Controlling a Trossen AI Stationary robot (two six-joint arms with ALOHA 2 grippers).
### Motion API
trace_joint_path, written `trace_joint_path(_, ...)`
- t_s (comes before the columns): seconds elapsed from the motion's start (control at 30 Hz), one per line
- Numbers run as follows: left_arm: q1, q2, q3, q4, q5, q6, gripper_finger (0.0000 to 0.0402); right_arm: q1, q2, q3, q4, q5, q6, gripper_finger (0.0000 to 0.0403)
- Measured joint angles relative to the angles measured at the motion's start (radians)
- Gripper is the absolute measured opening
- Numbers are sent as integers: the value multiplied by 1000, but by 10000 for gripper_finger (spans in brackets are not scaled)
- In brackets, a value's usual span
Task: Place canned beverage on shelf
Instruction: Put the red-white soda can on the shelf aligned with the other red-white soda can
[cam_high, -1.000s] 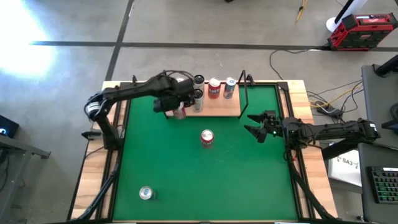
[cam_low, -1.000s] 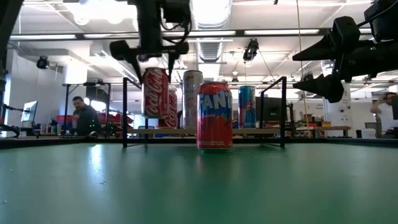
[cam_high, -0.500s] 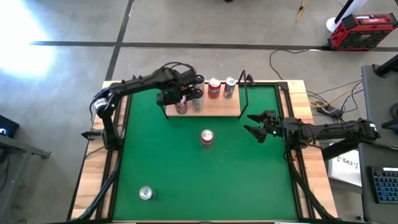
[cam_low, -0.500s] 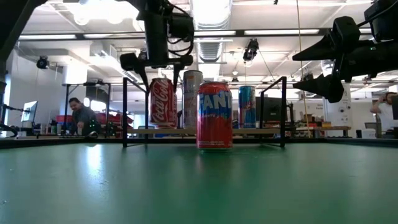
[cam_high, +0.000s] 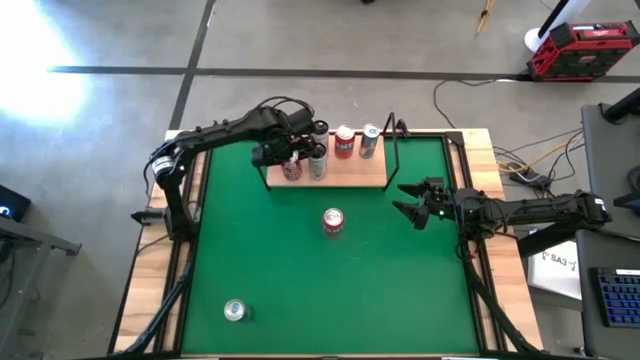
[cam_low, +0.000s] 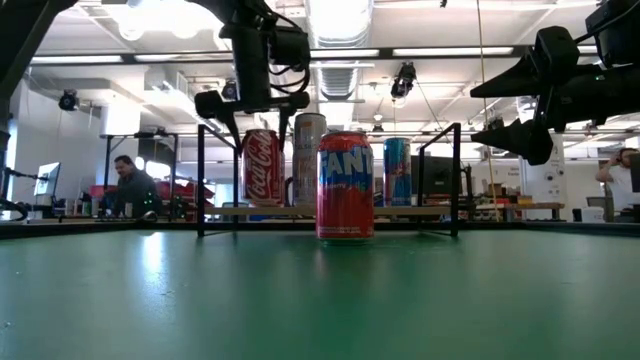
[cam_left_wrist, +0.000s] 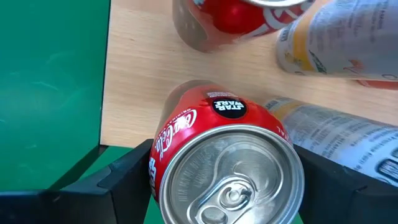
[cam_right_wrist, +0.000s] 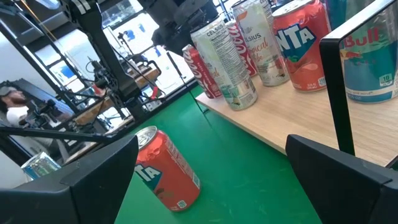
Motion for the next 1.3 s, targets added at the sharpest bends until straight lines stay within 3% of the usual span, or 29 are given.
trace_joint_path(0.83,15,2,-12,8,-7,11,290,0,0,0,0,0,0,400)
trace_joint_path(1.1,15,2,-12,9,-19,12,385,0,0,0,0,0,0,400)
trace_joint_path(1.3,11,0,29,-50,38,18,382,0,0,0,0,0,0,400)
